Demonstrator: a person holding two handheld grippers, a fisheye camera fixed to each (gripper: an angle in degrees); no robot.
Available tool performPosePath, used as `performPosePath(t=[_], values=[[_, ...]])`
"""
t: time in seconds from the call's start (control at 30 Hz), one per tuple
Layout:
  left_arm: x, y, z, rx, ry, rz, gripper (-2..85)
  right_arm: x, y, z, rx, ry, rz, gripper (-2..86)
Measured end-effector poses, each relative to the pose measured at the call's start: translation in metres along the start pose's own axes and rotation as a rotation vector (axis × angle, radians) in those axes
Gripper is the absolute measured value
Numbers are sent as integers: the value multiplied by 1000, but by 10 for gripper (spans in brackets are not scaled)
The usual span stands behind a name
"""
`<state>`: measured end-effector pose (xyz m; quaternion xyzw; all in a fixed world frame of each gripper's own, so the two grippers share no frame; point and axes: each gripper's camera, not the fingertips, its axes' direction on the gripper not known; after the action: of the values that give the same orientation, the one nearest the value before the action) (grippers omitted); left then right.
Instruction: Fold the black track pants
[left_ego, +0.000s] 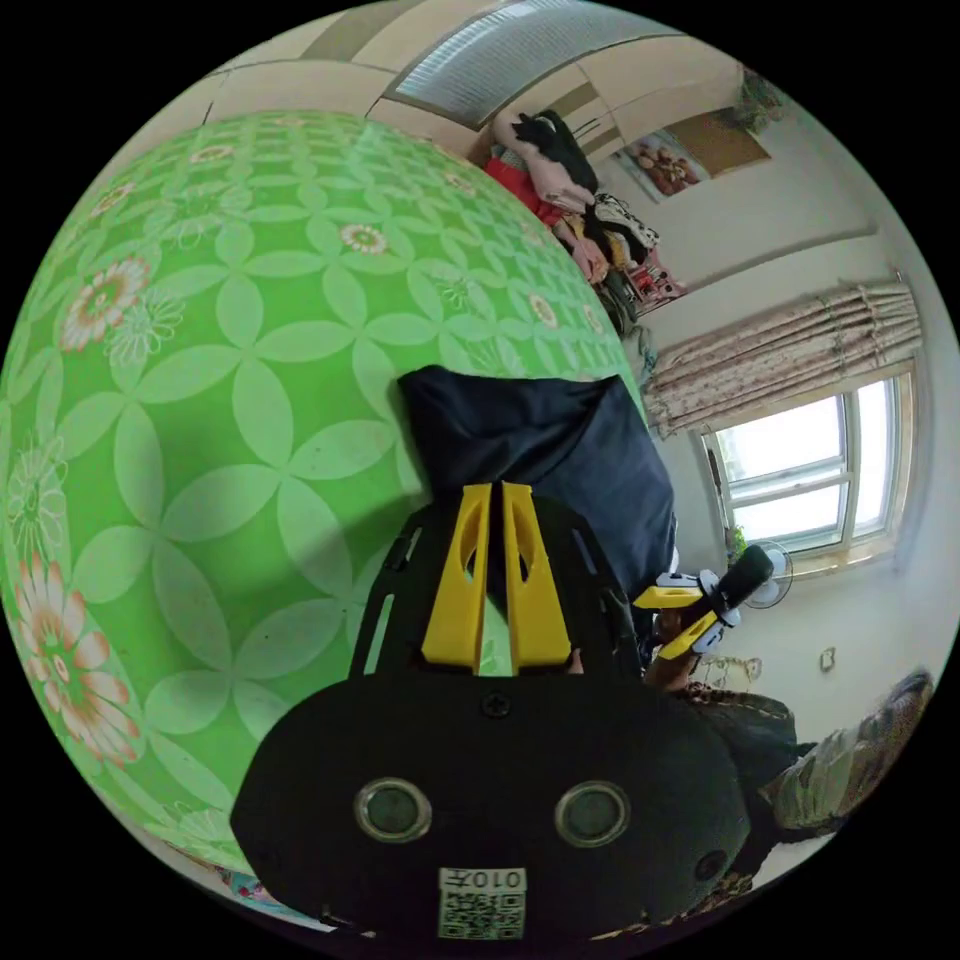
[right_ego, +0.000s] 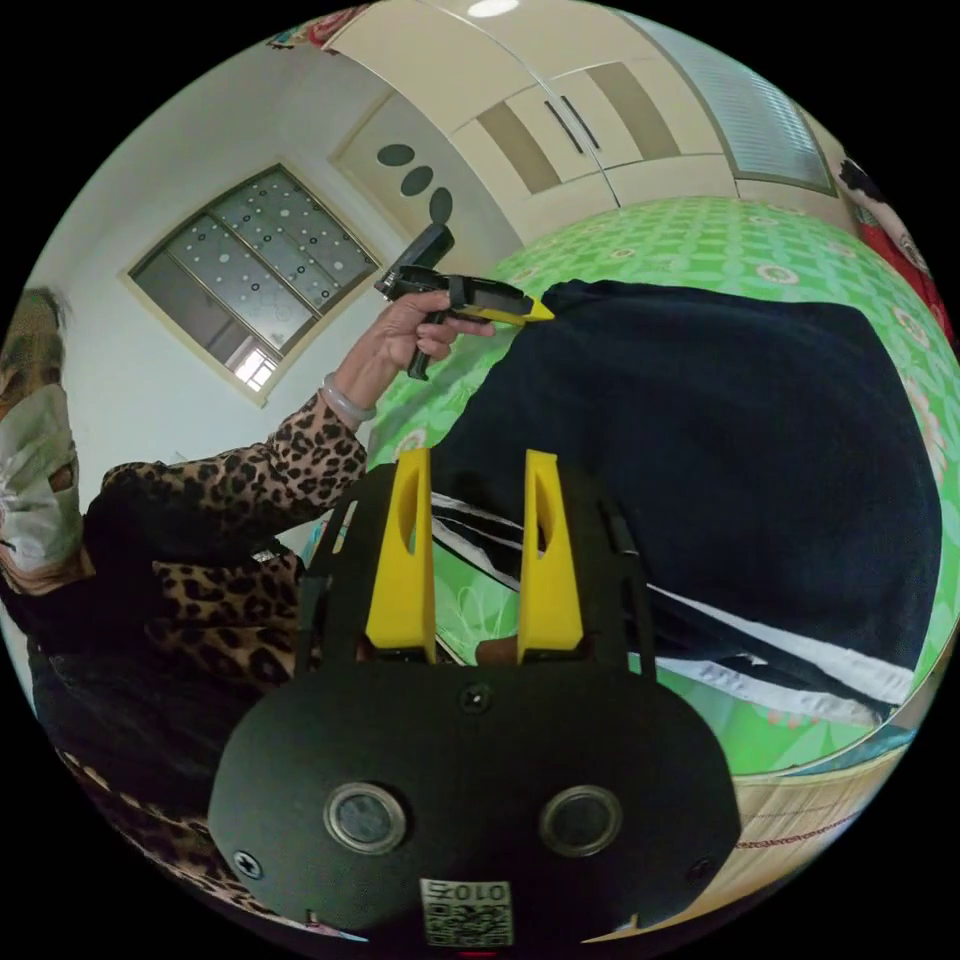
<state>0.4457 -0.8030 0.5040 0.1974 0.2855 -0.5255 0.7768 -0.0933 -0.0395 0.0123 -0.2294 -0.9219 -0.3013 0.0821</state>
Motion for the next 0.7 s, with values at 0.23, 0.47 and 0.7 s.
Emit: performPosePath(t=[0.23,0.47,0.7], values=[[-12,7,-3,62,153,-24,1,-68,4,50,-19,166,-114,138],[-2,2,-2,48,138,-12,2,-134,6,126,-139,584,-232,125],[-6,6,2,62,196,-39,3,-166,16,158,-125,741,-285,83]])
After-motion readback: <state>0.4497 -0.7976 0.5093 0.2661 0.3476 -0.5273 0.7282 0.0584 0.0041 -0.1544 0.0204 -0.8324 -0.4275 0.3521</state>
